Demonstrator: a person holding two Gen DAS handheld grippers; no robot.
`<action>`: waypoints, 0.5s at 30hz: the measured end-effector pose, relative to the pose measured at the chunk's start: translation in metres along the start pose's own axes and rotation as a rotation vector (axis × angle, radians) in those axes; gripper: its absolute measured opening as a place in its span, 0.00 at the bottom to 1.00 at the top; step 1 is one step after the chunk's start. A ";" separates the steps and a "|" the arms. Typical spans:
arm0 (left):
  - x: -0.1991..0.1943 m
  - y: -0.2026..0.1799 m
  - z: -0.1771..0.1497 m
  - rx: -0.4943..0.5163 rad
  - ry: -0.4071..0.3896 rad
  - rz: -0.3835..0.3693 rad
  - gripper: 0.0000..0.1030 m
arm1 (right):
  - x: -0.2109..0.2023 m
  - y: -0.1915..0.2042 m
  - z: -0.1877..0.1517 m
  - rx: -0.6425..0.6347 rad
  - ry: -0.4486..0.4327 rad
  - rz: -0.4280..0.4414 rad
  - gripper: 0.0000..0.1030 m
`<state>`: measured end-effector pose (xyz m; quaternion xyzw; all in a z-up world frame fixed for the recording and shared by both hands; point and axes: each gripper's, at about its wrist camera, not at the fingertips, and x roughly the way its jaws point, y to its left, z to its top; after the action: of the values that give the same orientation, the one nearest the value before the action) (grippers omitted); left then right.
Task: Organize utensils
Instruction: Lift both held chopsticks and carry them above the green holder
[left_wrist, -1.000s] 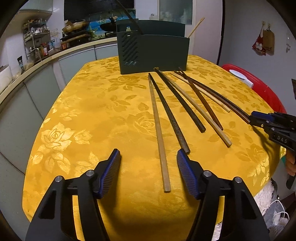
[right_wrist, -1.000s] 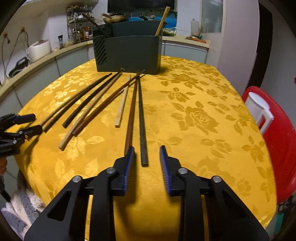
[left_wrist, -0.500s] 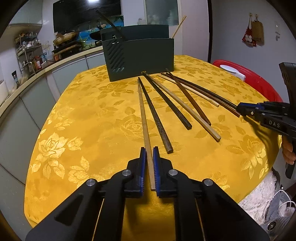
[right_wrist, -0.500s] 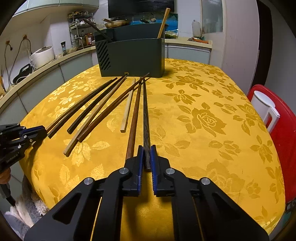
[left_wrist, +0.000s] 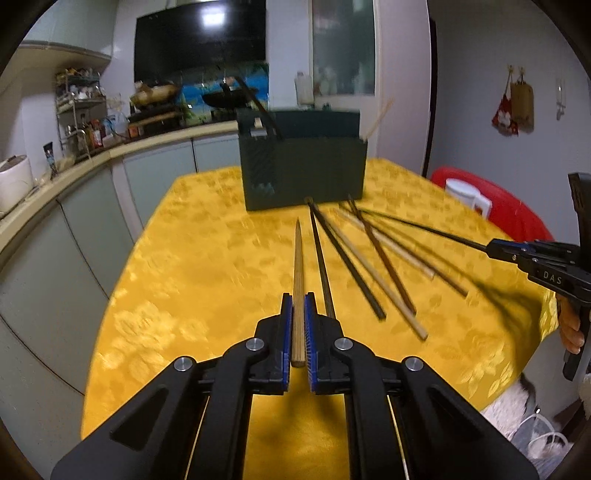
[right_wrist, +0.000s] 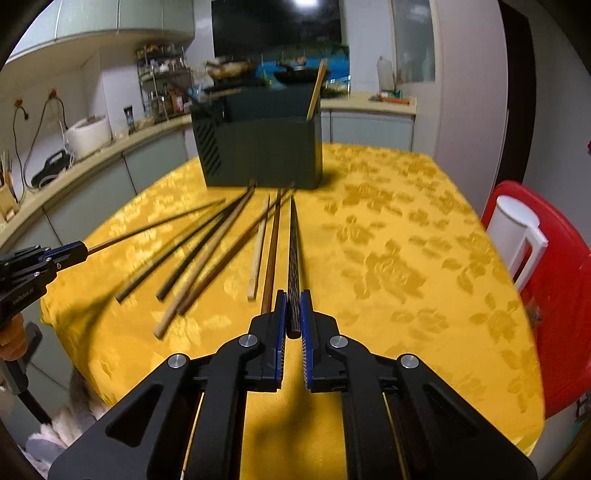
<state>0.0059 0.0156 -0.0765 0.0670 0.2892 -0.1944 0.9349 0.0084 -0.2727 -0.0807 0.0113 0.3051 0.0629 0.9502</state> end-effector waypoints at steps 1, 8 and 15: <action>-0.004 0.001 0.005 -0.003 -0.016 0.005 0.06 | -0.005 0.000 0.004 0.000 -0.015 0.000 0.08; -0.031 0.011 0.047 -0.018 -0.133 0.039 0.06 | -0.034 -0.001 0.042 -0.006 -0.129 0.024 0.08; -0.042 0.018 0.091 -0.024 -0.216 0.039 0.06 | -0.048 0.005 0.077 -0.020 -0.205 0.042 0.08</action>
<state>0.0282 0.0242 0.0221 0.0399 0.1875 -0.1788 0.9650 0.0136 -0.2721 0.0105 0.0145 0.2055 0.0845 0.9749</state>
